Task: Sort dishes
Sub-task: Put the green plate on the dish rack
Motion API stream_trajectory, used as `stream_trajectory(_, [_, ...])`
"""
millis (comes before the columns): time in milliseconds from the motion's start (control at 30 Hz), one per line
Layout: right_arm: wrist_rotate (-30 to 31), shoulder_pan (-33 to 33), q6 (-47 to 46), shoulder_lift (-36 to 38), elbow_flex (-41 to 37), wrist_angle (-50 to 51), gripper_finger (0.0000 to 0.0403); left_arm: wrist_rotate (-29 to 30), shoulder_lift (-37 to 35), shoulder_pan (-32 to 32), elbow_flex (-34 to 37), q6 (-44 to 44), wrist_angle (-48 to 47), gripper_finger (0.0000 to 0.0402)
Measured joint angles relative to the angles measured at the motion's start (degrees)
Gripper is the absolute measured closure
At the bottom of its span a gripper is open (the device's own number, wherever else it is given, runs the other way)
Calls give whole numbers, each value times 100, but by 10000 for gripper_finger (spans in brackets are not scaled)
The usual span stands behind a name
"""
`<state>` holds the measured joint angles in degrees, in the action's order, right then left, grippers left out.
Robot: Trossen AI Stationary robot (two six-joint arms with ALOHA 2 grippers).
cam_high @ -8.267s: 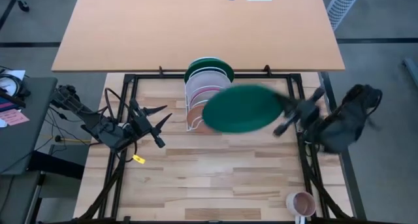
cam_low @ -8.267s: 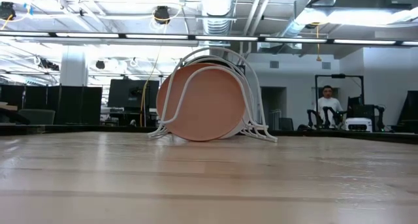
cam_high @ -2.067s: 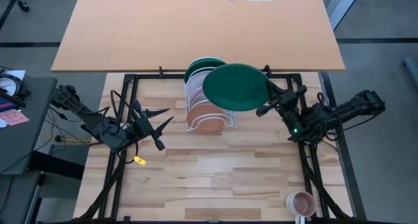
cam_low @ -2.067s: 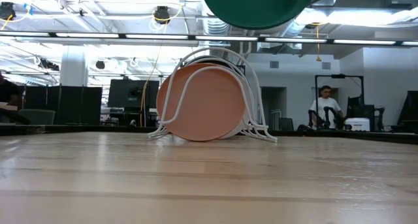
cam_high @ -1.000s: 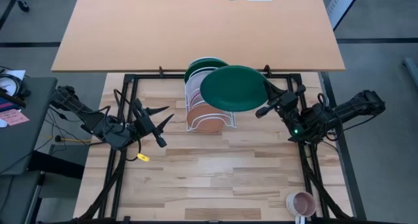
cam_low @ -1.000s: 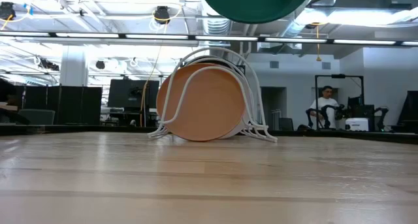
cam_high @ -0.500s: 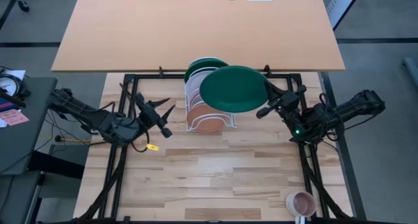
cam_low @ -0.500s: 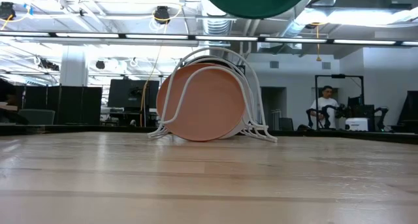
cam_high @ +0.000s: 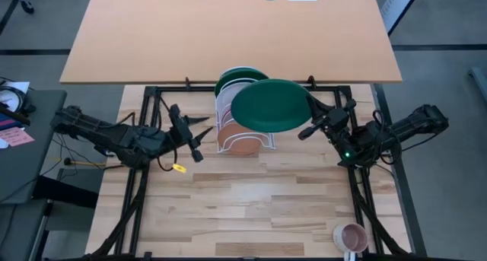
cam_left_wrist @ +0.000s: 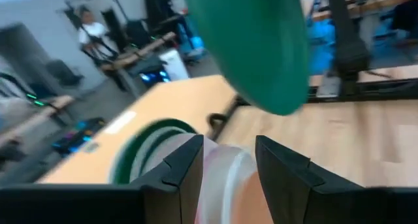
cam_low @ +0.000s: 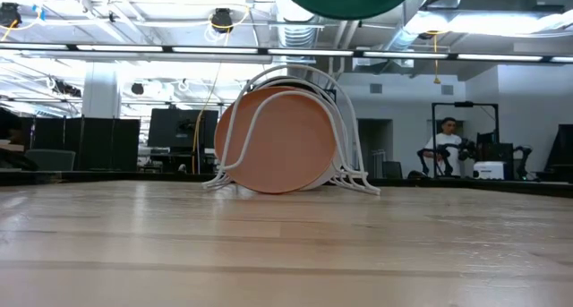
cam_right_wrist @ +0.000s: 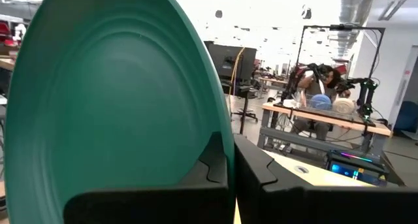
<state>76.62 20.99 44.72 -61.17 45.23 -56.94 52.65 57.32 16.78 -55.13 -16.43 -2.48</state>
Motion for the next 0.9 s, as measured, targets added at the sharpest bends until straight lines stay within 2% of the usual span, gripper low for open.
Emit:
stream_trajectory(100, [-189, -47, -139, -59, 2, 124, 397, 169, -2, -104, 0, -523, 688, 257])
stream_trajectory(200, [-711, -167, -261, -220, 2, 126, 397, -99, -2, -110, -7, -921, 1248, 232])
stream_trajectory(333, [-1400, -444, -519, -435, 34, 85, 397, -220, -2, -110, -7, -1111, 1357, 188])
stream_trajectory(500, [-1495, -670, -583, -782, 179, 29, 397, 52, -9, -62, -7, -1196, 1318, 152])
stream_trajectory(767, [-1481, -684, -135, -1171, 519, 23, 397, 217, -13, 192, -7, -1208, 1340, 148])
stream_trajectory(900, [-1471, -565, -70, -1171, 570, 55, 397, 967, -5, 376, -7, -1565, 1342, 149])
